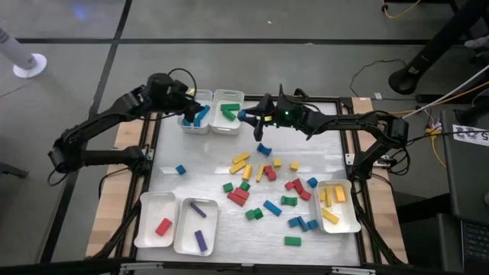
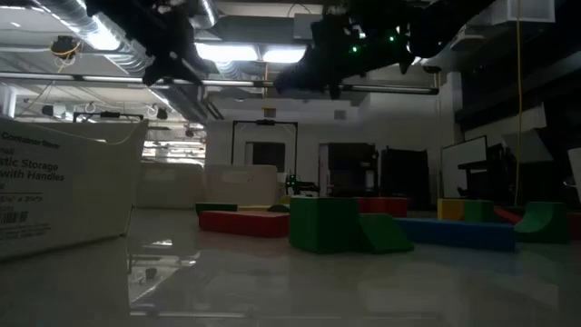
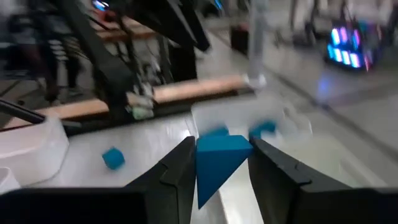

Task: Sort blocks
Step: Put the blue block into the top left white bin

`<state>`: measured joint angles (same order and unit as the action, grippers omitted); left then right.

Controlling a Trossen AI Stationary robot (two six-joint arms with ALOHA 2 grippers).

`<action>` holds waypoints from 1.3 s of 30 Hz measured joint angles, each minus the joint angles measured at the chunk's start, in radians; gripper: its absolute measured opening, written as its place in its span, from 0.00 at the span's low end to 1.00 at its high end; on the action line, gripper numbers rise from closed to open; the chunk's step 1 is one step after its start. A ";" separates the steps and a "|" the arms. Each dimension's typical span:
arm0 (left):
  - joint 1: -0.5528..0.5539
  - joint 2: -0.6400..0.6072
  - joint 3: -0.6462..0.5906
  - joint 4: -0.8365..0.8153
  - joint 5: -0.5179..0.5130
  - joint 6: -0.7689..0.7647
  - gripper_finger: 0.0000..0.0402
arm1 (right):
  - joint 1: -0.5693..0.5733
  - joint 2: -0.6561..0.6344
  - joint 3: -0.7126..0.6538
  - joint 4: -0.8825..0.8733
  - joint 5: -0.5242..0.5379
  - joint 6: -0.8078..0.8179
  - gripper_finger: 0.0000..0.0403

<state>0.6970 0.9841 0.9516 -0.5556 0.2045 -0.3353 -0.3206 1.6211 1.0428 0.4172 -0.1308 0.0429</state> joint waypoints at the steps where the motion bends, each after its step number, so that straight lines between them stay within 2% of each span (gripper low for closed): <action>1: -0.004 -0.012 0.000 0.015 0.012 -0.018 0.34 | 0.001 0.000 0.000 0.032 -0.014 -0.026 0.33; 8: -0.056 -0.038 0.000 0.171 0.105 -0.162 0.34 | 0.001 0.000 0.000 0.171 -0.101 -0.148 0.33; 13: -0.099 -0.019 0.000 0.296 0.105 -0.172 0.34 | 0.001 0.000 0.000 0.183 -0.125 -0.189 0.33; 17: -0.144 0.018 0.000 0.350 0.104 -0.238 0.34 | 0.001 0.000 0.000 0.199 -0.127 -0.236 0.33; 22: -0.199 0.086 0.000 0.389 0.103 -0.275 0.34 | 0.001 0.000 0.000 0.287 -0.212 -0.257 0.33; 29: -0.227 0.138 0.000 0.557 0.103 -0.229 0.34 | 0.001 0.000 0.000 0.318 -0.238 -0.257 0.33; 34: -0.224 0.140 0.000 0.568 0.076 -0.159 0.34 | 0.001 0.000 0.000 0.316 -0.253 -0.257 0.33; 39: -0.234 0.141 0.000 0.564 0.072 -0.180 0.35 | 0.001 0.000 0.000 0.317 -0.256 -0.257 0.33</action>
<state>0.4633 1.1248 0.9512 0.0086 0.2764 -0.5149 -0.3199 1.6207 1.0428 0.7346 -0.3870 -0.2146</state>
